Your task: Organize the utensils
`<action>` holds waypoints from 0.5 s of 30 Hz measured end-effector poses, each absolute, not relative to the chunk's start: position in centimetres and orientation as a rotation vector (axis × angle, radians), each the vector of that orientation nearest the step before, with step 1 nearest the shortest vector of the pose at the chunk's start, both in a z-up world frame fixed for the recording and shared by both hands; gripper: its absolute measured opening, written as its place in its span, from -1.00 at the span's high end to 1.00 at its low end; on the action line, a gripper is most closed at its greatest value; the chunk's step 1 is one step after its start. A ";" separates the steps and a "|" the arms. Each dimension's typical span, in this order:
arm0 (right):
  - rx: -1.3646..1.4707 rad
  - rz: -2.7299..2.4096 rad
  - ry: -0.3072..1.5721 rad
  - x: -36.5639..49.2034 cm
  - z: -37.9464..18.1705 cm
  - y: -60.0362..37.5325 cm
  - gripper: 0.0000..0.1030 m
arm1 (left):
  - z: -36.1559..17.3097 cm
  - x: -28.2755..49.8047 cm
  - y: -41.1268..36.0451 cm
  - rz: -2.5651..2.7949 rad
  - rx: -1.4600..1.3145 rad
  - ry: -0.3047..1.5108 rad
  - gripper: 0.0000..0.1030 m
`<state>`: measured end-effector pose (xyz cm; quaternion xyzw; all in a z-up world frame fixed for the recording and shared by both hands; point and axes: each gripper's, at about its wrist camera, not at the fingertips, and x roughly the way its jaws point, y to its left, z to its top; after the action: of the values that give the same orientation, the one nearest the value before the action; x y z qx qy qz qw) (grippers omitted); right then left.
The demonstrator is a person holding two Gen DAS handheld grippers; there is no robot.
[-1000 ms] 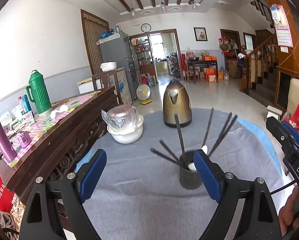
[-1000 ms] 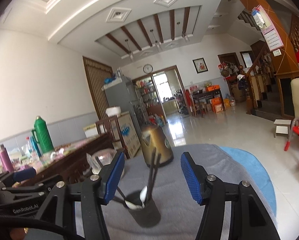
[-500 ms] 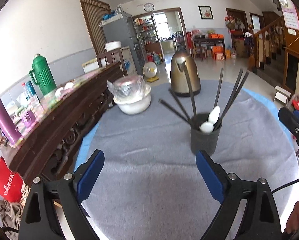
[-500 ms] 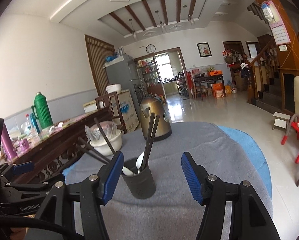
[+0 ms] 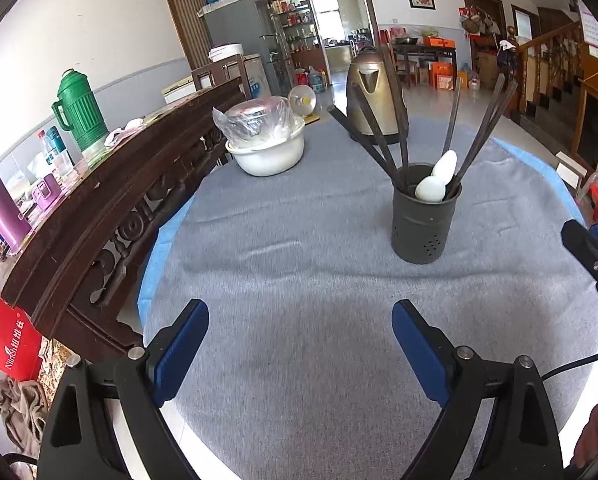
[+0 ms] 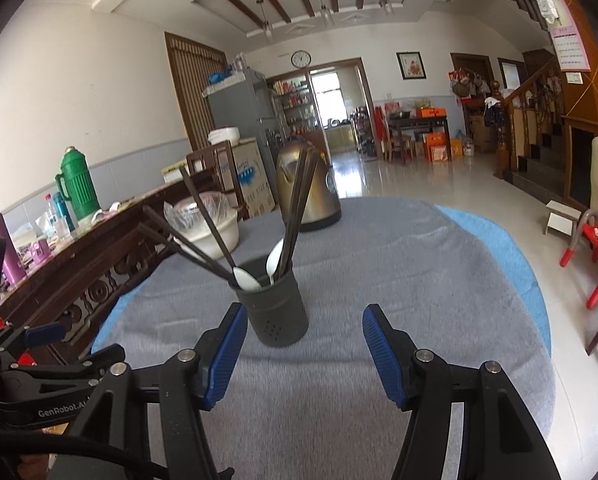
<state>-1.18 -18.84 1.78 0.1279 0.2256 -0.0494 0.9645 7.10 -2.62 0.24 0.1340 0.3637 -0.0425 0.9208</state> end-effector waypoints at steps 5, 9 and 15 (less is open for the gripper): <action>0.278 -0.085 0.491 -0.8 1.0 -18.6 -0.24 | -0.4 7.4 -2.7 -0.091 0.278 0.776 -0.81; 0.280 -0.080 0.511 -0.7 0.4 -18.6 -0.24 | -0.9 7.6 -2.6 -0.088 0.276 0.793 -0.81; 0.294 -0.071 0.536 -0.4 0.1 -18.7 -0.24 | -1.5 7.6 -2.7 -0.086 0.275 0.813 -0.81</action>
<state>-0.37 -18.65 0.15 0.1446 0.2636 -0.0351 0.9531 7.63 -2.67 -1.45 0.1332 0.3939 -0.0419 0.9085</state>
